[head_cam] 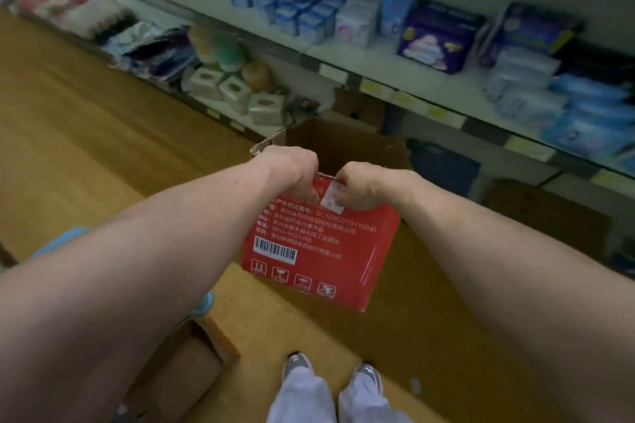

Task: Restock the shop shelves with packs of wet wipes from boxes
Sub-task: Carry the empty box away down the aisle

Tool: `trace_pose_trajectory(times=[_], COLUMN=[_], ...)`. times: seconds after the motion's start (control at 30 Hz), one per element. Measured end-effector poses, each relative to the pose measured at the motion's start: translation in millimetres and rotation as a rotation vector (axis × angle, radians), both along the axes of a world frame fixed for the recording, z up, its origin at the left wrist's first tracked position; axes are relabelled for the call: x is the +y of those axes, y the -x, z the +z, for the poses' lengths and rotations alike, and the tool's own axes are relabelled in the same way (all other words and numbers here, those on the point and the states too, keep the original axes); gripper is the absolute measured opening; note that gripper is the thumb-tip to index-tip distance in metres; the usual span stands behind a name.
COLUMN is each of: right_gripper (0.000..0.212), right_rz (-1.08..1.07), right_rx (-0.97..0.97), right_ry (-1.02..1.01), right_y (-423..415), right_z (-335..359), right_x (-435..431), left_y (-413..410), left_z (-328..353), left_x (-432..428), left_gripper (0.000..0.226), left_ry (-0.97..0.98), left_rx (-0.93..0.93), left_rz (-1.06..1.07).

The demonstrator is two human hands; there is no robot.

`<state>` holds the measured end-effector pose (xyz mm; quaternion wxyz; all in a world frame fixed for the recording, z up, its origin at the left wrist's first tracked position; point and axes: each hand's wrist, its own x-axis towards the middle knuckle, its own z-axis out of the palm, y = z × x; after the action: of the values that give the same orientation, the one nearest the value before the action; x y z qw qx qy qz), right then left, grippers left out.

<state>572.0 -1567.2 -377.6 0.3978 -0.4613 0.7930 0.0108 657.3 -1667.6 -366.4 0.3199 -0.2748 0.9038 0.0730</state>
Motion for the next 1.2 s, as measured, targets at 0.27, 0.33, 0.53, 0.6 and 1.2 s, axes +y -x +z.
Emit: trace_pose_trajectory(times=[0.27, 0.33, 0.53, 0.6, 1.2], right_gripper=[0.028, 0.029, 0.028, 0.027, 0.025], right_rz=[-0.316, -0.406, -0.645, -0.726, -1.26], right_rx=[-0.054, -0.067, -0.082, -0.087, -0.089], right_ry=[-0.022, -0.022, -0.028, -0.032, 0.008], right_y=[61, 70, 91, 95, 94], right_z=[1, 2, 5, 3, -2], right_x=[101, 123, 183, 205, 462], left_y=[99, 119, 173, 187, 258], left_z=[-5, -3, -5, -7, -16], left_x=[78, 96, 151, 174, 453], left_gripper=[0.03, 0.029, 0.029, 0.028, 0.026], left_ry=[-0.026, -0.033, -0.053, -0.05, -0.044], left_rx=[-0.035, -0.031, -0.044, -0.042, -0.093], left_rz=[-0.293, -0.386, -0.636, -0.709, -1.26])
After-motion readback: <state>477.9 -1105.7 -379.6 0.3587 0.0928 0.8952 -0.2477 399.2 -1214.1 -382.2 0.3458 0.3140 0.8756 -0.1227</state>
